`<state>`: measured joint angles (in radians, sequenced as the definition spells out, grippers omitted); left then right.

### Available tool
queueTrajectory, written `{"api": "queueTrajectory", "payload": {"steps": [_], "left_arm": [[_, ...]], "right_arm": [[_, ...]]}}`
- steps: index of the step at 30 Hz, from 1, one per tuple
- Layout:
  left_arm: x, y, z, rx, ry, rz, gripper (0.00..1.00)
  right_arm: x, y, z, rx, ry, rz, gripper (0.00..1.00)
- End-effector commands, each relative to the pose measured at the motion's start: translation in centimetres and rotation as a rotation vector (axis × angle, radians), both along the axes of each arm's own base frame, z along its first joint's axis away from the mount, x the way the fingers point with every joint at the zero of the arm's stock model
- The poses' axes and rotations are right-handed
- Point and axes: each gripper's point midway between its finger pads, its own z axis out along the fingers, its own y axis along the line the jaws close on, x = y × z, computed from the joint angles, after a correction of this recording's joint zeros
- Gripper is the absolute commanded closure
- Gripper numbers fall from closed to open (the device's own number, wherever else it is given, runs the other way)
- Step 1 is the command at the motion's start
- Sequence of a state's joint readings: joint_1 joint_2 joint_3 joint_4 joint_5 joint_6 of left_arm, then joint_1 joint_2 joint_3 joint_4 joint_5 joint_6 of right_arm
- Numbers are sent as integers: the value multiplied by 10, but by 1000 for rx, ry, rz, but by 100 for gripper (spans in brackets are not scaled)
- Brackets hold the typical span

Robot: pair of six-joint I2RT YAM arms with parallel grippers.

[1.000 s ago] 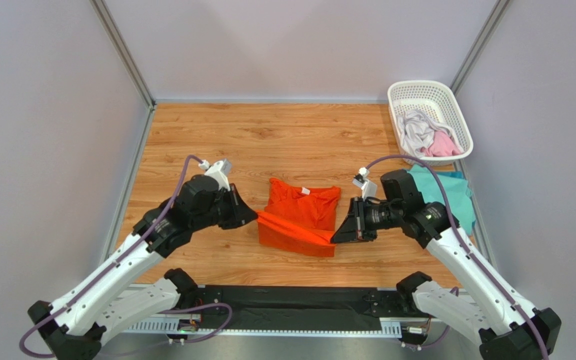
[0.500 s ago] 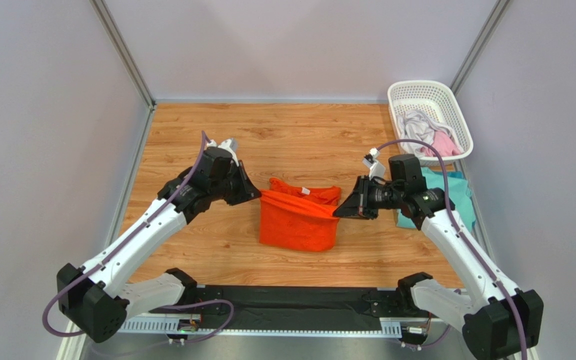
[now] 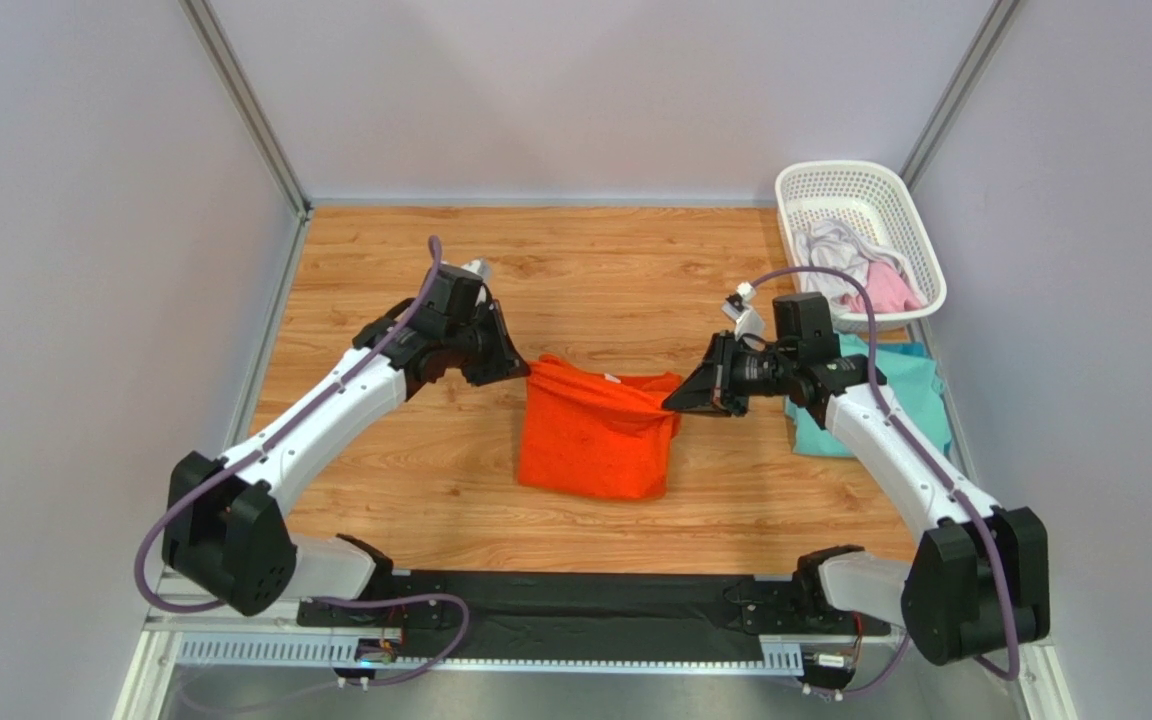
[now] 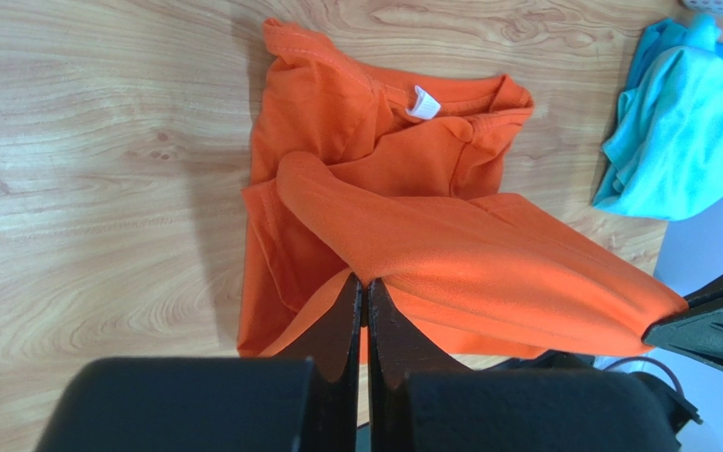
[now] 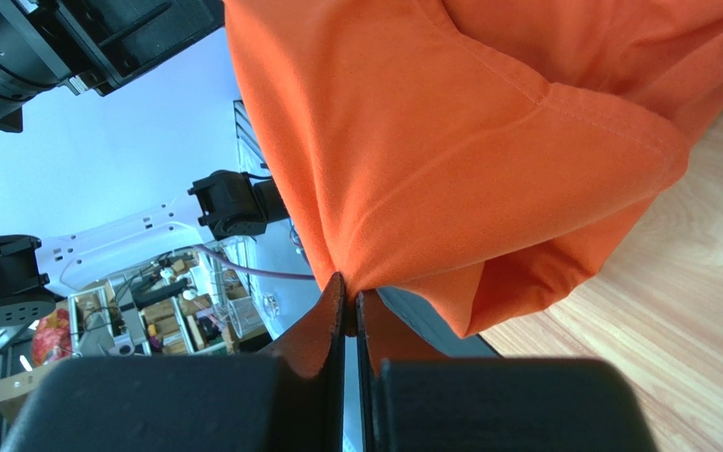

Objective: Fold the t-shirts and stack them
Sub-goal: Fold the tshirt

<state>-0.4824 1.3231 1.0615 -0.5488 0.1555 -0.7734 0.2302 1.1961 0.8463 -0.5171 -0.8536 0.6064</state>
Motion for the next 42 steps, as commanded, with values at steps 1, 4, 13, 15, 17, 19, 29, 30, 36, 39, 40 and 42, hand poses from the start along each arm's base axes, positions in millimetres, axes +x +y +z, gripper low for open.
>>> {"api": "queueTrajectory", "payload": {"steps": [1, 4, 13, 15, 17, 19, 29, 30, 36, 39, 40, 42], "left_arm": [[28, -5, 9, -4, -54, -10, 100], [42, -6, -2, 8, -27, 2, 100], [88, -17, -39, 27, 52, -11, 100], [94, -19, -46, 33, 65, -14, 100], [105, -23, -54, 41, 74, -18, 99], [113, -25, -63, 49, 91, -17, 93], [115, -27, -58, 42, 93, -31, 29], [113, -24, -48, 43, 72, -20, 23], [88, -6, -16, 50, 14, 19, 0], [69, -14, -6, 35, -7, -18, 0], [66, -19, -3, 24, -18, -36, 0], [58, -32, -3, -3, -14, -80, 0]], "right_arm": [[14, 0, -3, 44, -2, -3, 100], [28, -4, -14, 49, 18, -26, 100], [74, -14, -58, 18, 86, -95, 100], [91, -21, -75, -41, 82, -134, 100], [103, -27, -85, -75, 76, -163, 98], [119, -30, -96, -112, 56, -175, 91], [143, -33, -89, -143, 0, -191, 0], [141, -34, -86, -152, -9, -195, 0], [109, -37, -52, -180, -90, -198, 0], [86, -26, -45, -186, -111, -169, 0], [79, -17, -43, -183, -120, -144, 0], [73, -10, -42, -167, -118, -143, 0]]}}
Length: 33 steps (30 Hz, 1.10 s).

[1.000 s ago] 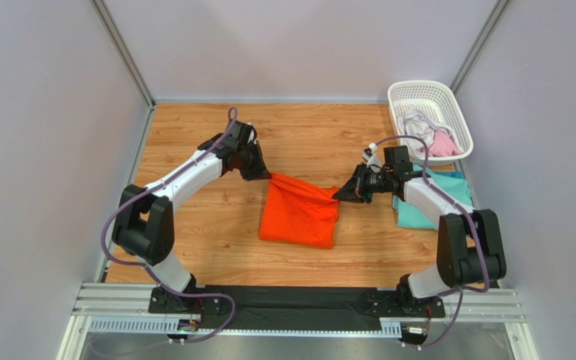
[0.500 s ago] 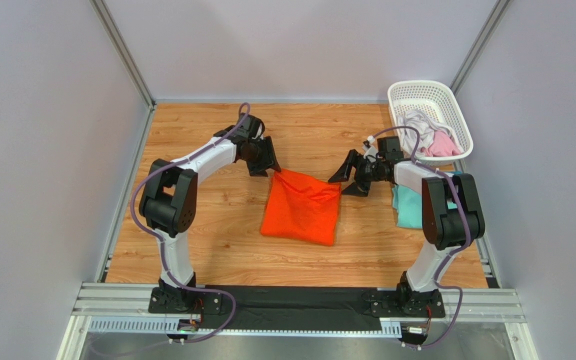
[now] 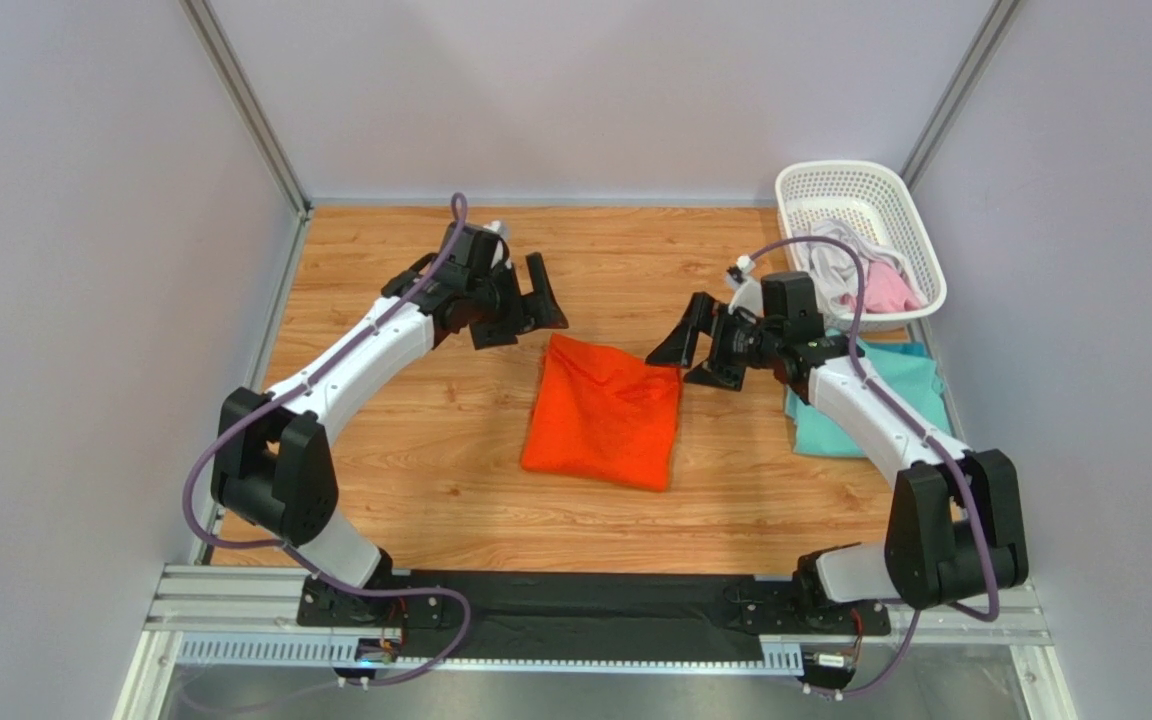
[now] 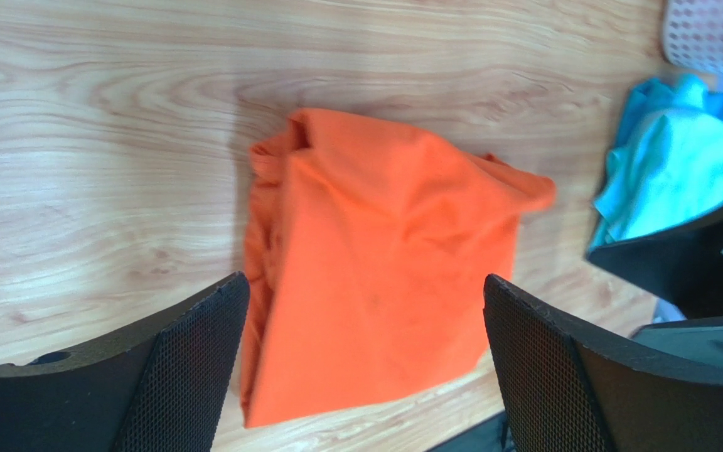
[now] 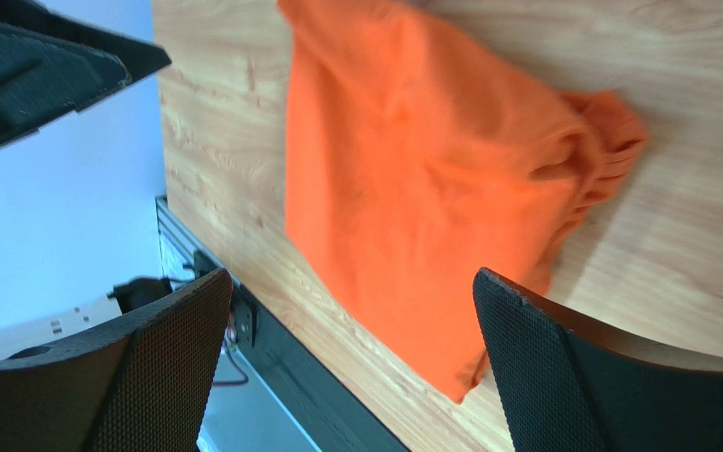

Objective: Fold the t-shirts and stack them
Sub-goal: Fold the tshirt

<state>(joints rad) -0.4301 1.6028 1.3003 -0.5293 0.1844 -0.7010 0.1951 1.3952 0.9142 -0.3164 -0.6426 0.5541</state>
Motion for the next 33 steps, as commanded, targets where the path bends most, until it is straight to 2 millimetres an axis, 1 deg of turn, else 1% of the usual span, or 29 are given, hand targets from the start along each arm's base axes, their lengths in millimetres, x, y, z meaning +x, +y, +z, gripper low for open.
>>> {"api": "queueTrajectory", "payload": {"steps": [1, 2, 4, 5, 6, 7, 8, 10, 11, 13, 14, 15, 16, 18, 20, 23, 24, 26, 29, 32, 33], "left_arm": [[-14, -24, 3, -52, -2, -82, 0], [-15, -28, -3, -60, 19, -93, 0], [-15, -38, -6, -94, 29, -113, 0], [-13, -42, -12, -102, 40, -117, 0], [-12, -46, -16, -110, 42, -123, 0], [-8, -51, -15, -128, 32, -130, 0], [-7, -56, -24, -137, 57, -143, 0], [2, -63, -23, -155, 44, -153, 0], [8, -67, -29, -155, 54, -157, 0], [16, -70, -34, -147, 57, -156, 0], [22, -72, -40, -140, 63, -154, 0], [26, -73, -43, -134, 65, -152, 0], [28, -72, -50, -117, 78, -148, 0], [37, -68, -62, -86, 90, -125, 0], [41, -62, -76, -58, 112, -104, 0], [45, -50, -91, -27, 134, -72, 0], [47, -46, -95, -21, 141, -63, 0], [46, -43, -104, -8, 157, -63, 0], [38, -40, -115, 0, 187, -65, 0], [32, -42, -116, -22, 191, -73, 0], [31, -42, -115, -26, 192, -76, 0]], "right_arm": [[-13, 14, -7, -8, 8, 21, 0], [-12, 16, -10, -7, 13, 20, 0], [-10, 23, -10, -2, 6, 39, 0], [-6, 24, -10, -3, 1, 42, 0], [1, 26, -11, -7, 2, 41, 0], [5, 26, -14, -12, 2, 42, 0], [9, 27, -15, -18, 1, 43, 0], [21, 29, -24, -35, 15, 40, 0], [26, 29, -26, -39, 19, 37, 0], [37, 30, -37, -57, 39, 29, 0], [42, 29, -42, -72, 40, 22, 0], [44, 29, -46, -79, 45, 22, 0], [49, 29, -53, -91, 57, 22, 0], [55, 26, -61, -106, 67, 12, 0], [61, 23, -74, -125, 90, 4, 0], [69, 14, -89, -147, 116, -23, 0], [70, 11, -98, -152, 139, -28, 0], [71, 9, -106, -160, 154, -33, 0], [72, 5, -120, -186, 178, -38, 0], [74, 4, -124, -202, 186, -38, 0], [77, 4, -117, -201, 166, -37, 0]]}}
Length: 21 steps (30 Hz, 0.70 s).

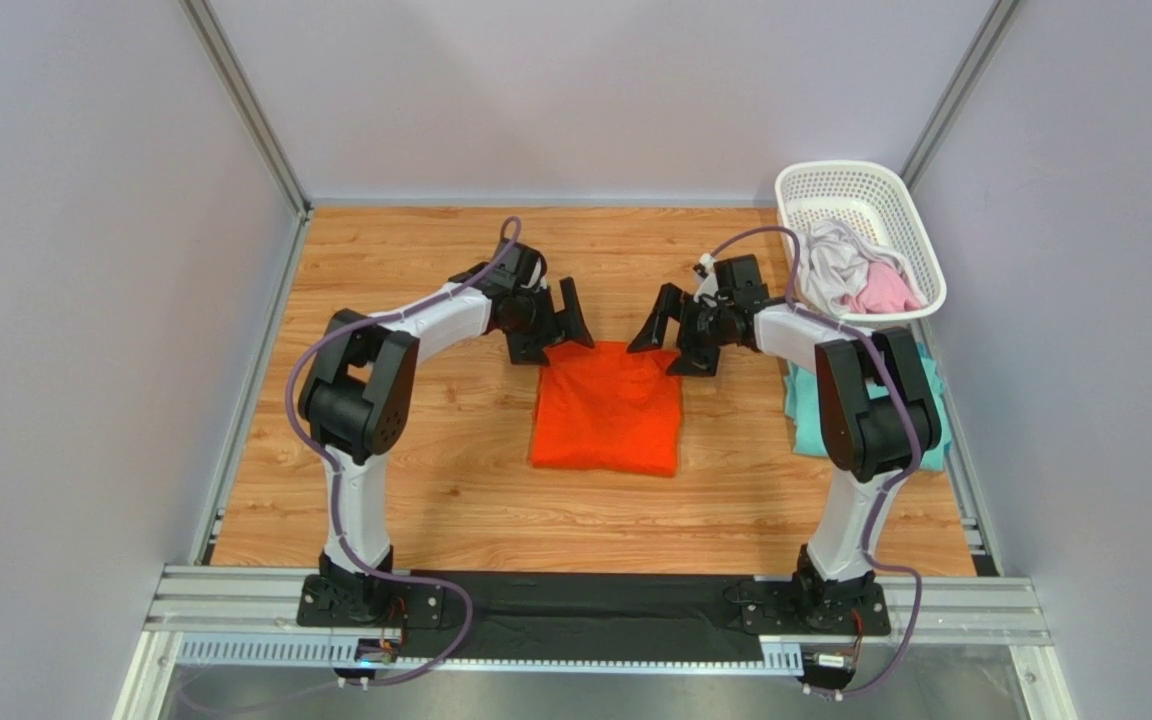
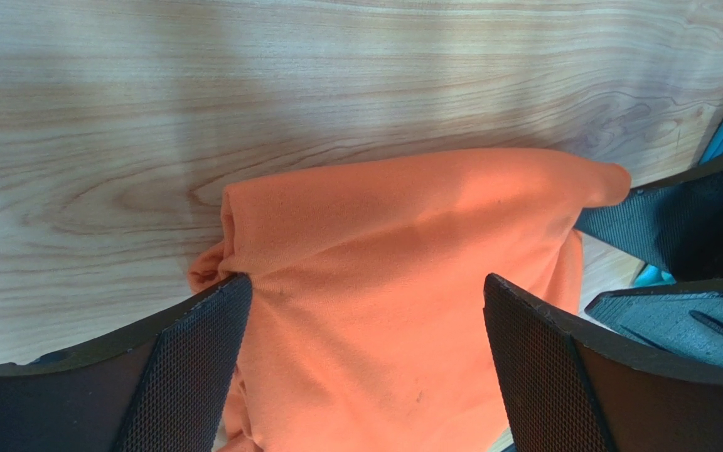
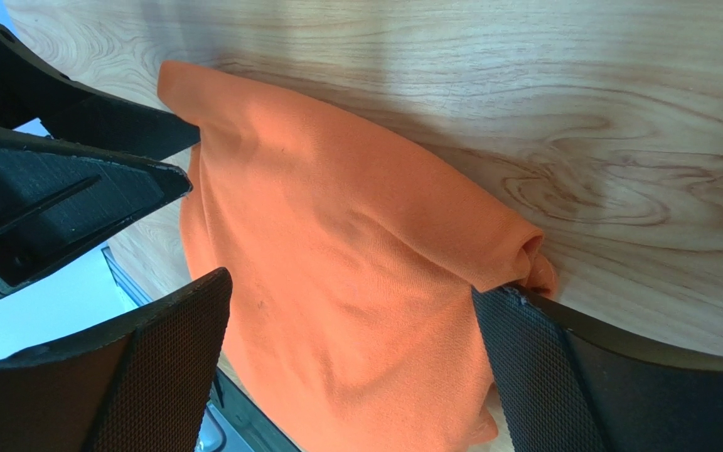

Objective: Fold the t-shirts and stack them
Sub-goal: Fold the tshirt

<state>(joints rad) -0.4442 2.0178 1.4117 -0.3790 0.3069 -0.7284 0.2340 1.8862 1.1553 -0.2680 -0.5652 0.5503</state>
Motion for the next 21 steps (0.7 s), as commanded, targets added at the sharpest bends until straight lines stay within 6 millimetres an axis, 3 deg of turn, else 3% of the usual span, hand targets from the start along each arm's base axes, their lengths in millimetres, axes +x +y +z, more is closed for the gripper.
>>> {"api": "queueTrajectory", "payload": {"steps": [1, 3, 4, 6, 7, 9, 10, 11, 13, 14, 15, 16, 17, 19, 21], "left_arm": [[-6, 4, 1, 2, -5, -13, 0], [-8, 4, 19, -17, -37, -15, 0], [-9, 5, 28, -22, -53, -15, 0], [-11, 14, 55, -3, -126, 6, 0], [-12, 31, 70, 62, -164, 49, 0], [-23, 53, 80, 139, -167, 88, 0], [-27, 61, 87, 162, -180, 105, 0], [-34, 74, 103, 187, -223, 136, 0], [-56, 96, 122, 214, -262, 177, 0], [-64, 102, 129, 215, -276, 197, 0], [-75, 110, 133, 223, -282, 210, 0], [-86, 123, 156, 207, -351, 254, 0], [-100, 133, 148, 218, -338, 283, 0], [-119, 149, 150, 225, -360, 329, 0], [-144, 167, 152, 212, -399, 377, 0]], "right_arm": [[7, -15, -15, -103, -17, -10, 0], [8, -17, 0, -121, -54, -9, 0], [6, -18, 23, -131, -100, 2, 0], [6, -24, 44, -170, -150, 3, 0], [5, -33, 69, -211, -192, -8, 0], [1, -42, 95, -260, -235, -19, 0], [-8, -48, 103, -295, -235, -25, 0], [-12, -60, 130, -342, -311, -68, 0], [-27, -72, 146, -416, -358, -104, 0], [-44, -78, 166, -414, -421, -129, 0], [-53, -79, 171, -416, -445, -138, 0], [-60, -83, 179, -406, -478, -164, 0], [-76, -91, 181, -396, -502, -206, 0], [-84, -100, 186, -371, -555, -287, 0], [-100, -109, 168, -347, -564, -349, 0]]}}
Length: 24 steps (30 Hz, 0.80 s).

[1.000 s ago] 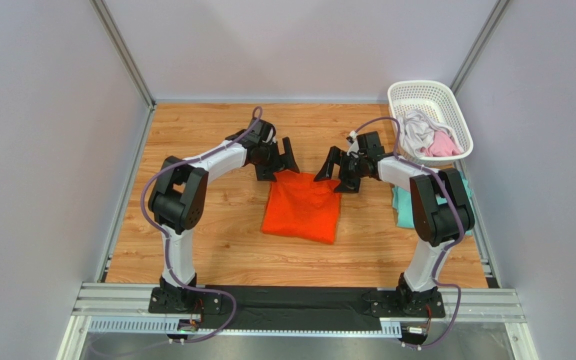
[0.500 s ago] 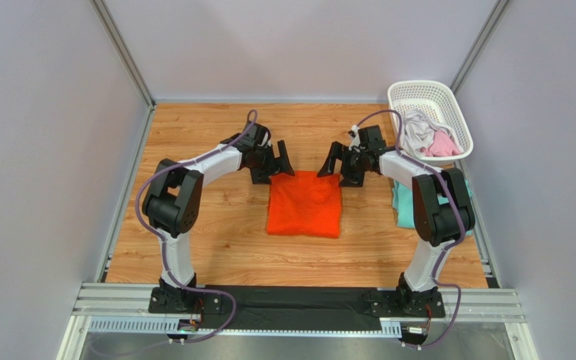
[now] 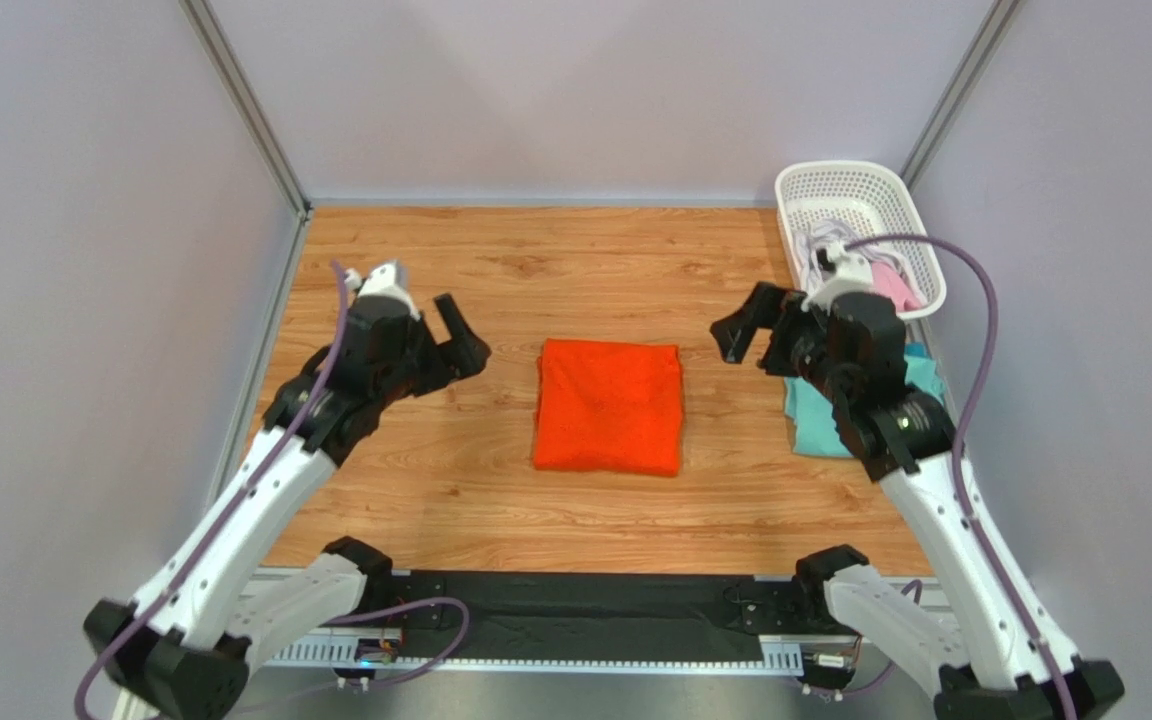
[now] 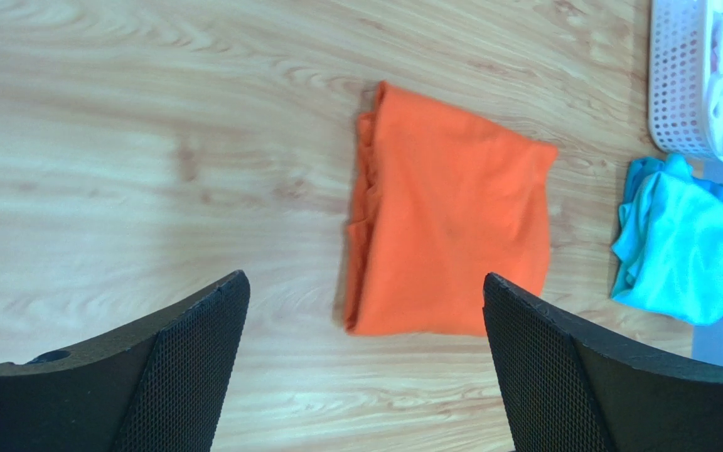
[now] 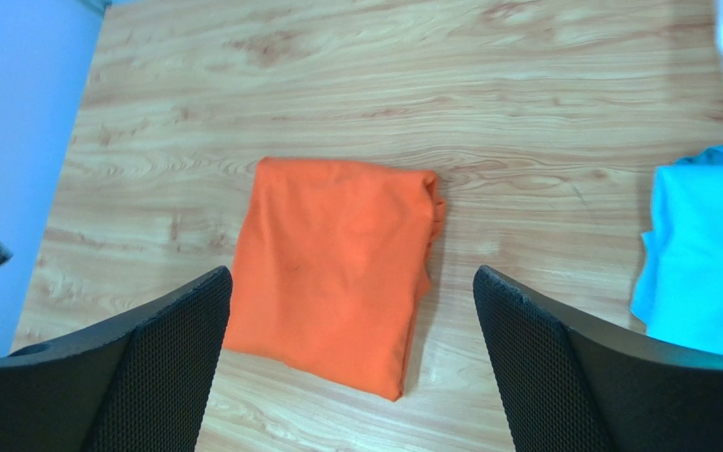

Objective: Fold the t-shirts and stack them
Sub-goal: Neatly place the folded tshirt to the corner

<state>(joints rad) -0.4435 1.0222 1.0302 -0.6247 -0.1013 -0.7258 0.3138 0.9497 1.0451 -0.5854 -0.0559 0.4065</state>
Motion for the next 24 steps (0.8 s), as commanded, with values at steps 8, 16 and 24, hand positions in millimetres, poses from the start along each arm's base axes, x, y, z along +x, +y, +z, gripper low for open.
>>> {"api": "queueTrajectory", "payload": {"steps": [8, 16, 24], "left_arm": [[-93, 66, -75, 26, 119, 192, 0], [-101, 70, -92, 58, 157, 186, 0], [-102, 68, -95, 56, 165, 177, 0]], "right_arm": [[-32, -7, -107, 17, 208, -44, 0], [-9, 22, -159, -65, 401, 23, 4], [26, 55, -200, -189, 497, 58, 8]]}}
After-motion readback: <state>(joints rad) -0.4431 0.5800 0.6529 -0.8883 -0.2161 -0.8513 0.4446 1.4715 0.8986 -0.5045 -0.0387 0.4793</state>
